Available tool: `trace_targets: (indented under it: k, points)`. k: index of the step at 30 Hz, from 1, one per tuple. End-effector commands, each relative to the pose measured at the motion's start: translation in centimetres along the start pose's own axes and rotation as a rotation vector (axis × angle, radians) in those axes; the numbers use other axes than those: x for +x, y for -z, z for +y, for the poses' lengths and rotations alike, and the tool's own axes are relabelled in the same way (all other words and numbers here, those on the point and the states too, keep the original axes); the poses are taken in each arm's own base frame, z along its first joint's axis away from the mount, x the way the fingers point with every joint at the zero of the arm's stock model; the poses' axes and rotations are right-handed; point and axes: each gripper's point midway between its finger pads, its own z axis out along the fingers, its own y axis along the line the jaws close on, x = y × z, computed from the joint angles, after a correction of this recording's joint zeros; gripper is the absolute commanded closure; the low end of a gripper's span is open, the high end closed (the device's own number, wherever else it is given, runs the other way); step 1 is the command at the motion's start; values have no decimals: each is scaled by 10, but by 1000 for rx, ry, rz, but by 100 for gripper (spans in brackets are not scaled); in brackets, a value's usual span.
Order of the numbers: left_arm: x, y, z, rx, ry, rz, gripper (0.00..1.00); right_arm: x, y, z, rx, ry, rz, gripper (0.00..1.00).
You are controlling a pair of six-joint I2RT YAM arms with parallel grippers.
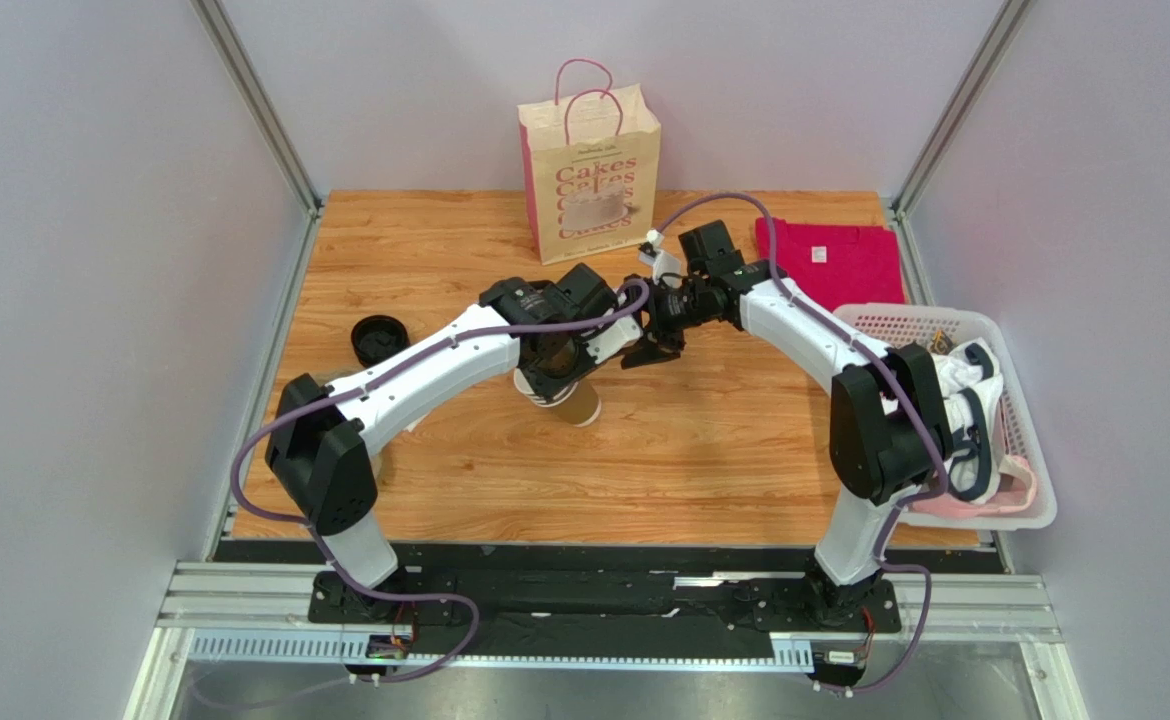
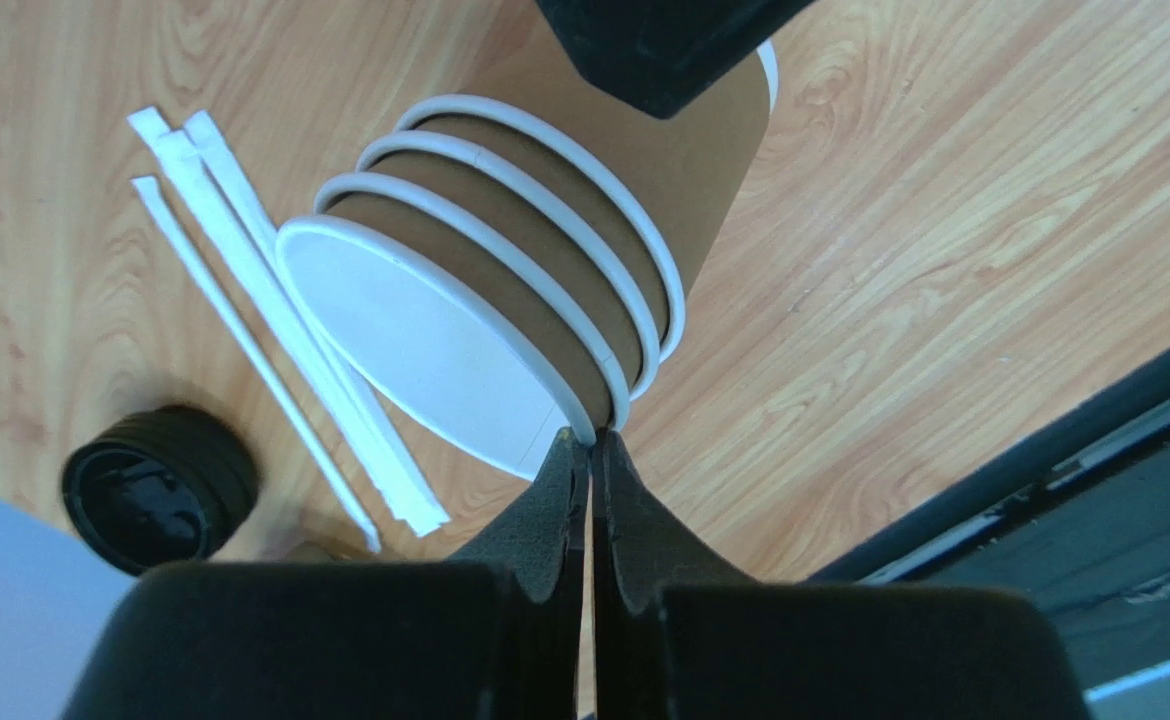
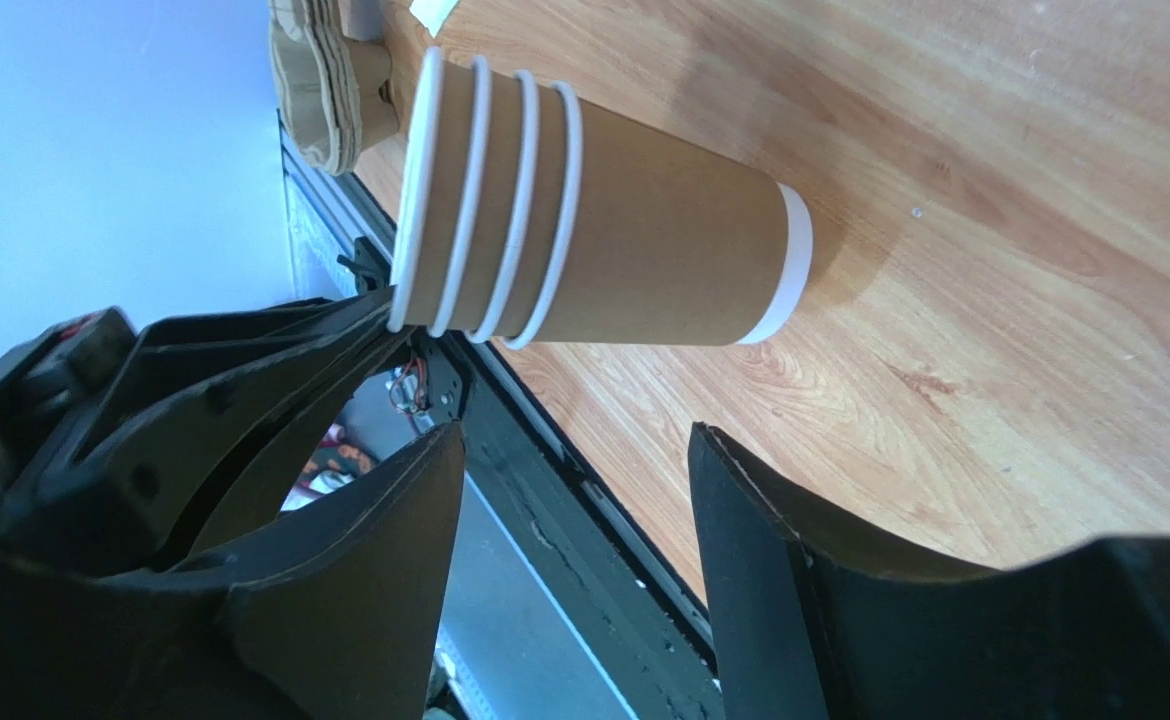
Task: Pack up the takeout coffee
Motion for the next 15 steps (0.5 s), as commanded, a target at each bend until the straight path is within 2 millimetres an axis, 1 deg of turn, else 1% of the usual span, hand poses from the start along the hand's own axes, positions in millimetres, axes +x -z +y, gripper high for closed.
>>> trace_targets:
  k: [1,4,6,8,11,15]
  points:
    - [-10,21,19,-167,-126,-24,100,-2,-7,16,-90,-17,5,39]
    - [-21,24,14,-196,-169,-49,100,-1,-10,20,-110,-25,19,39]
    - [-30,31,15,-209,-174,-77,100,1,-13,20,-122,-32,26,39]
    - [-34,34,13,-206,-179,-87,100,1,-15,22,-144,-44,23,38]
    - [-38,35,11,-206,-192,-101,100,5,-20,19,-162,-77,35,38]
    - [-38,32,10,-206,-199,-99,100,9,-30,15,-166,-101,63,37]
